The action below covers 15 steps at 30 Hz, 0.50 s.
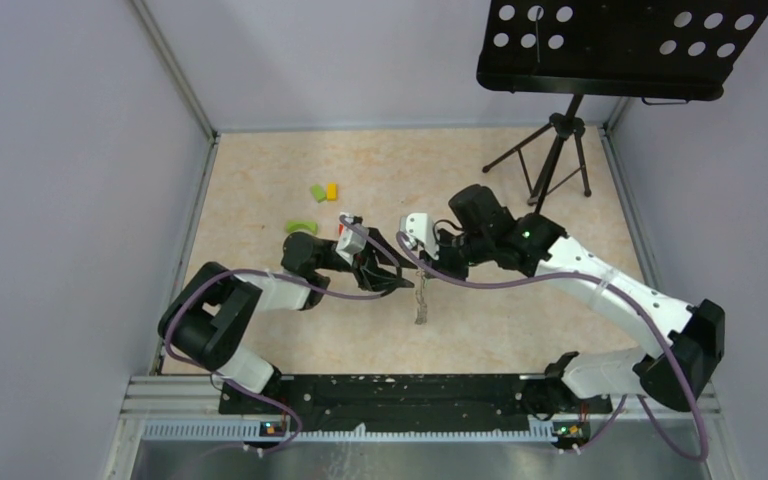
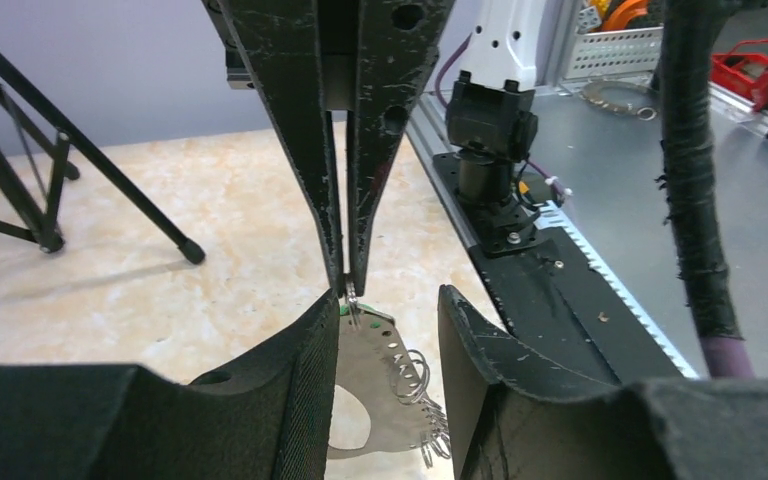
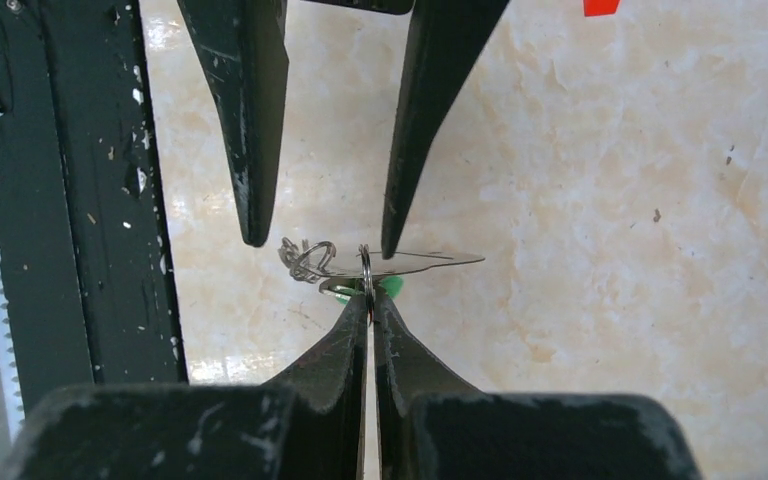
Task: Put the keys on the keyring
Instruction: Adjust the key on the keyring.
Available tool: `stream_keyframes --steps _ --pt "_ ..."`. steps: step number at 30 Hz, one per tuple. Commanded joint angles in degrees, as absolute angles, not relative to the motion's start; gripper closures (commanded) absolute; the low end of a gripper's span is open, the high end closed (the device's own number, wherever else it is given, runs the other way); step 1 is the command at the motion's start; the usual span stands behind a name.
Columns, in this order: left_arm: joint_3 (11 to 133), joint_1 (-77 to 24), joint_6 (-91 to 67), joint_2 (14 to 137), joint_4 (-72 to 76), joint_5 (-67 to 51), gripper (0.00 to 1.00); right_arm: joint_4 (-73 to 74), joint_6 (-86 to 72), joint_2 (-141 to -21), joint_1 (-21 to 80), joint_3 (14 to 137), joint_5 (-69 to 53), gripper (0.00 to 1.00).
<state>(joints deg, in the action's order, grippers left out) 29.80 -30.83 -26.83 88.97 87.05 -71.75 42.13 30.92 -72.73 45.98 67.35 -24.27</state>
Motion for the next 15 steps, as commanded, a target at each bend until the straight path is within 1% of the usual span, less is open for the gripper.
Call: stream_keyframes --steps 1,6,15 --pt "31.16 -30.67 -18.5 86.15 83.83 -68.4 0.54 45.51 31.69 -74.52 47.99 72.7 -19.52 1.0" --pt "30.62 -30.69 -17.57 85.44 82.61 -66.13 0.54 47.88 31.81 -77.0 49.22 75.74 -17.52 1.0" --pt "30.31 -31.25 -16.37 86.83 81.13 -64.74 0.62 48.72 31.28 -78.31 49.66 77.8 -17.52 1.0"
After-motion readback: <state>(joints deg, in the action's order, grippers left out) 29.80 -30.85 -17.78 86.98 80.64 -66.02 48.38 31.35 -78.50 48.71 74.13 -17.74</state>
